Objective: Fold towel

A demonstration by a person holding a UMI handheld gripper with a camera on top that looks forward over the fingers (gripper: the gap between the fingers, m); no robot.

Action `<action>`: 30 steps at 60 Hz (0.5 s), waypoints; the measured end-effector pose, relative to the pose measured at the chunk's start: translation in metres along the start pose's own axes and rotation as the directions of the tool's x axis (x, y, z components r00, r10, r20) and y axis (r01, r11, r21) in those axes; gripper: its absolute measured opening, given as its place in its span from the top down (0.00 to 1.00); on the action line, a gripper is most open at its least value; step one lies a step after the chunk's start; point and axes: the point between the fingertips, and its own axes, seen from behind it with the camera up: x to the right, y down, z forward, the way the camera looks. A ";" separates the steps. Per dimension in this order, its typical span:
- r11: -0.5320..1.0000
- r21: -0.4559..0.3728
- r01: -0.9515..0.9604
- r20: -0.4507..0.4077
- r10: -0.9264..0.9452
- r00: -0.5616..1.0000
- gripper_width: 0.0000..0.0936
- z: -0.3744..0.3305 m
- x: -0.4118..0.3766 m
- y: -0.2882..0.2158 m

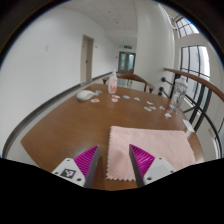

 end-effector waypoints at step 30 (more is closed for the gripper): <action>0.986 0.069 -0.151 0.035 0.149 0.988 0.99 0.011 0.013 -0.049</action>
